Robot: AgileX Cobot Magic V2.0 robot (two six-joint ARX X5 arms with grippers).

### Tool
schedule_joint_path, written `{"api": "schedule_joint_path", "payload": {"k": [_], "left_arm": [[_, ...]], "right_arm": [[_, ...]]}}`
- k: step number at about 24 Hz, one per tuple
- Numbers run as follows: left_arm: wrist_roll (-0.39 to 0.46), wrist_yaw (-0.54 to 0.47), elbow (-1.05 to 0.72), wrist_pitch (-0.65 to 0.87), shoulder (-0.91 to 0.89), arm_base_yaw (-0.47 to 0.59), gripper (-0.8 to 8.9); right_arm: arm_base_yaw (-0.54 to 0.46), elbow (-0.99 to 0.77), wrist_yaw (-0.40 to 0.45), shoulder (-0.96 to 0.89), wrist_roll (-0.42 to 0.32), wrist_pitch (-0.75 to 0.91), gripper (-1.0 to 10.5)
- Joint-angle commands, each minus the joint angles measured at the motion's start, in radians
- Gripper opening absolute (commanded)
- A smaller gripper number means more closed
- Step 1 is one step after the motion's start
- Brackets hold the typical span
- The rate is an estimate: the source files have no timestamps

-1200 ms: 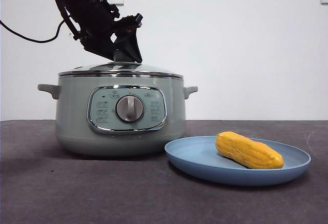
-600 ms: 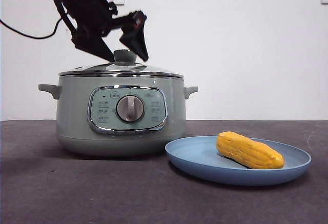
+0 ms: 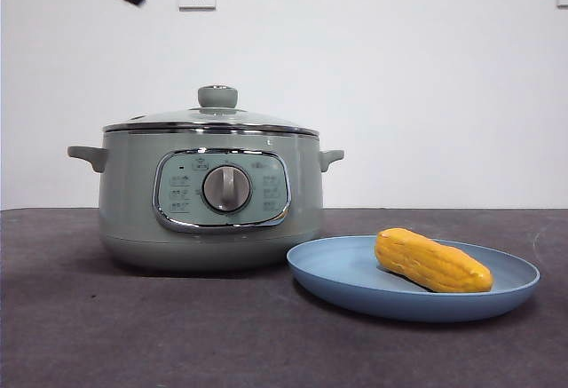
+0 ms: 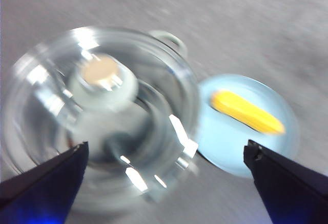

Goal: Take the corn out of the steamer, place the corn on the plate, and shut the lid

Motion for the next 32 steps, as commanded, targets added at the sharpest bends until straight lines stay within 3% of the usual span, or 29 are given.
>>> {"api": "schedule_joint_path", "payload": {"k": [1, 3, 7, 8, 9, 11, 12, 32], "left_arm": [[-0.014, 0.064, -0.008, -0.108, -0.053, 0.0, 5.3], [-0.013, 0.086, -0.008, -0.196, -0.093, 0.0, 5.3], [0.0, 0.104, -0.008, -0.305, -0.121, 0.0, 5.23], [0.011, 0.104, -0.008, -0.321, -0.121, 0.0, 4.6], [0.017, 0.103, -0.008, -0.333, -0.12, 0.0, 3.36], [0.017, 0.104, -0.008, -0.335, -0.12, 0.0, 0.61], [0.017, 0.104, -0.008, -0.336, -0.12, 0.0, -0.23], [0.017, 0.097, -0.008, -0.314, -0.12, 0.001, -0.04]], "right_arm": [[0.001, -0.005, -0.002, 0.0, -0.016, -0.043, 5.7], [0.001, -0.005, -0.003, 0.0, -0.027, -0.092, 5.7], [0.001, -0.005, -0.131, 0.0, -0.032, -0.155, 5.6], [0.001, -0.005, -0.156, 0.0, -0.032, -0.157, 5.4], [0.001, -0.005, -0.18, 0.0, -0.031, -0.158, 4.4], [0.001, -0.005, -0.185, 0.0, -0.031, -0.158, 1.4], [0.001, -0.005, -0.185, 0.0, -0.031, -0.158, -0.1], [0.001, -0.005, -0.177, 0.0, -0.024, -0.157, 0.0]]}}
